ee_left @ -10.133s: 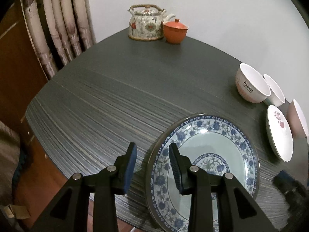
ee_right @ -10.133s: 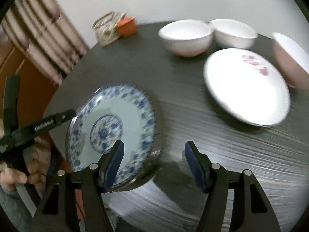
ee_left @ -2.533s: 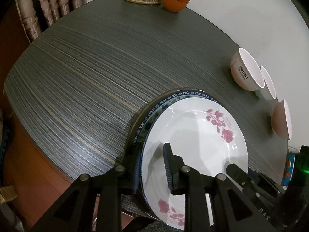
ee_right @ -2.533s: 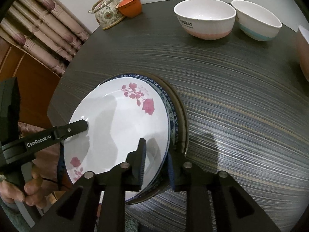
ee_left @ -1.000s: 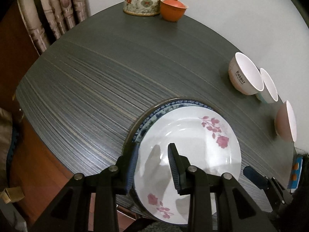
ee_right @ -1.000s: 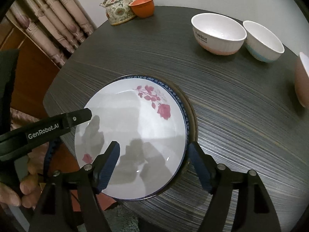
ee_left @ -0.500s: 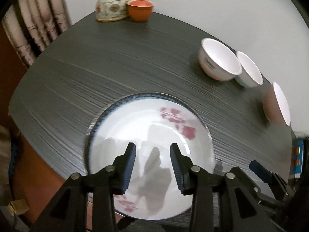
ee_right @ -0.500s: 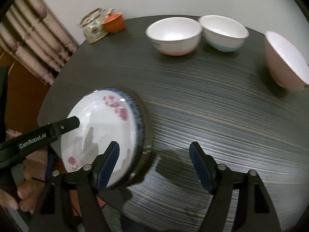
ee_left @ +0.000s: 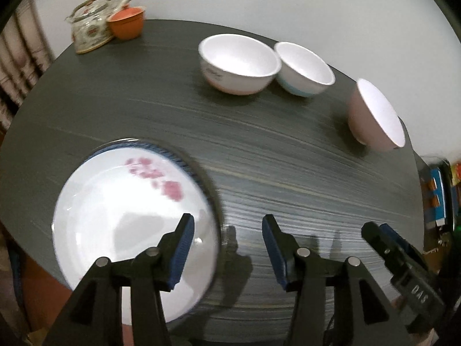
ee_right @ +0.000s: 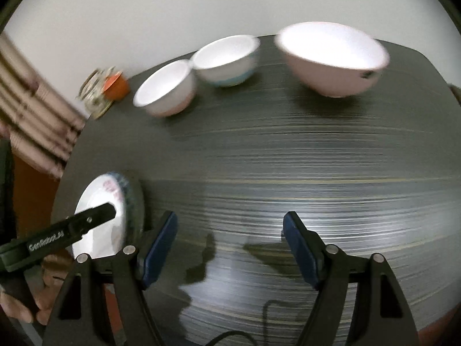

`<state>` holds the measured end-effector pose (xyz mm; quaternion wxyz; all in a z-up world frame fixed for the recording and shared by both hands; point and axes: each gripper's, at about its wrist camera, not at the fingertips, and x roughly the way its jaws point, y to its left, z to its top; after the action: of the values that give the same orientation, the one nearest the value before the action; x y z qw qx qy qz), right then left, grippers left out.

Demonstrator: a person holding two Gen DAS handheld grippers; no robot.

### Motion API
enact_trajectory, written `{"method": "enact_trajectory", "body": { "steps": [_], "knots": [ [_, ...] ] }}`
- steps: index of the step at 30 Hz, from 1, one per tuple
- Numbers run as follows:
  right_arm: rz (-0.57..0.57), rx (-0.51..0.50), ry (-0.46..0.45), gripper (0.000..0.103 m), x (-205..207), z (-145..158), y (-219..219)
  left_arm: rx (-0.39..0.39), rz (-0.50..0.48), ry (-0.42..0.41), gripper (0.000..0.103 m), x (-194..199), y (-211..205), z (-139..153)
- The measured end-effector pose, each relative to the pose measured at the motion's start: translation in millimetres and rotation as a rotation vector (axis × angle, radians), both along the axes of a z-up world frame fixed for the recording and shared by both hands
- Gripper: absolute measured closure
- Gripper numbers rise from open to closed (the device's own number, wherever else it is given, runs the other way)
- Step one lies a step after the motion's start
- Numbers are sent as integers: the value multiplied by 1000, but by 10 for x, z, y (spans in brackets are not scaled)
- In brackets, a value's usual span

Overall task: Organize plates and bowls
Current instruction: 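Move both grippers to the rim of the large pink-rimmed bowl and close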

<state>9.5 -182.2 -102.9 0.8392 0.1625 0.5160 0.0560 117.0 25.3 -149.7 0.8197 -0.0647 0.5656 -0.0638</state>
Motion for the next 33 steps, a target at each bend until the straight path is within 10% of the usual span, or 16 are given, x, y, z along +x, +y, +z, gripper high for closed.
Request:
{"method": "enact_trajectory", "body": {
  "steps": [15,33],
  "knots": [
    [-222,14,-45,29,34,84,-1169,-27,-114,-51,48,434,-843,228],
    [-298,-36,-58,30,1057,172,-1760,-97,-107,-21,48,1449,-1674,158]
  ]
}}
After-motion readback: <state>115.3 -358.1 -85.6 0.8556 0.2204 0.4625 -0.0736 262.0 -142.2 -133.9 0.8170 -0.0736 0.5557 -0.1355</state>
